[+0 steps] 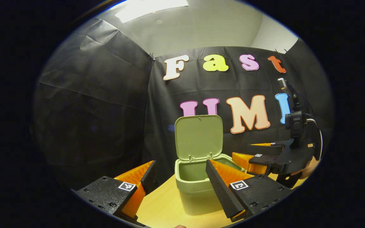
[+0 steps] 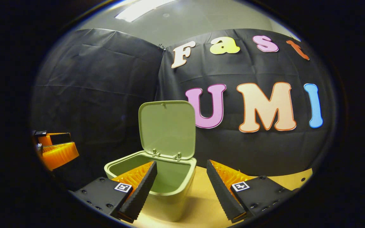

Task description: Press the lid of the desktop garbage bin to open it, pick up the crumpled paper on the desktop and throw it into the bin, then pick up the pop can on the desktop and drop it into the bin, and finally close the garbage bin lid.

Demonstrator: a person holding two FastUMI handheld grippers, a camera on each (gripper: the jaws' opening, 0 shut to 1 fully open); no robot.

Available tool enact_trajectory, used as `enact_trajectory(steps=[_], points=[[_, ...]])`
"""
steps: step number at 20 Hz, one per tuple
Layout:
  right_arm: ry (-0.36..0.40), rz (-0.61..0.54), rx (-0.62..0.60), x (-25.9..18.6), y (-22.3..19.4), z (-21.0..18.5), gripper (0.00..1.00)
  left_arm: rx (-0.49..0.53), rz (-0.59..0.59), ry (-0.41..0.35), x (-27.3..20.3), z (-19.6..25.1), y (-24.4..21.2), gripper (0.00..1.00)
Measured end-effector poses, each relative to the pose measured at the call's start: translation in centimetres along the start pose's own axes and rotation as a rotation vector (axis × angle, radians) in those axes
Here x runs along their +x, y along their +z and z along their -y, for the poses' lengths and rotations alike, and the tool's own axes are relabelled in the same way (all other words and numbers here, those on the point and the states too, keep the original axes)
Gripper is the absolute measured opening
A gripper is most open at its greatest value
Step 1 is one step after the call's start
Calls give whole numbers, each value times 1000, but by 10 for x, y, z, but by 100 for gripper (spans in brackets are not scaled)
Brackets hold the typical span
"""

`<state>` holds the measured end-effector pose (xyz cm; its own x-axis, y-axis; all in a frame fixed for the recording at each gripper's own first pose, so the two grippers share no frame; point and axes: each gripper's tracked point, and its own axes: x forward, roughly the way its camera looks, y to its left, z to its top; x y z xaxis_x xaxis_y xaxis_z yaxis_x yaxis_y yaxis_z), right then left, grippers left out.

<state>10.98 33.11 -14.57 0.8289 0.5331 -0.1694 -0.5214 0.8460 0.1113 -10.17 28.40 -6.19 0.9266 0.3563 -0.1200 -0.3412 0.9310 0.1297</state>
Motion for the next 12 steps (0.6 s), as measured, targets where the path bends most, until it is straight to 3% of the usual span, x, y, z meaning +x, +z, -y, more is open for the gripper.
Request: enact_trajectory(steps=[12], points=[[-235, 86, -43, -116, 51, 143, 98, -46, 27, -200, 8, 130, 11, 93]])
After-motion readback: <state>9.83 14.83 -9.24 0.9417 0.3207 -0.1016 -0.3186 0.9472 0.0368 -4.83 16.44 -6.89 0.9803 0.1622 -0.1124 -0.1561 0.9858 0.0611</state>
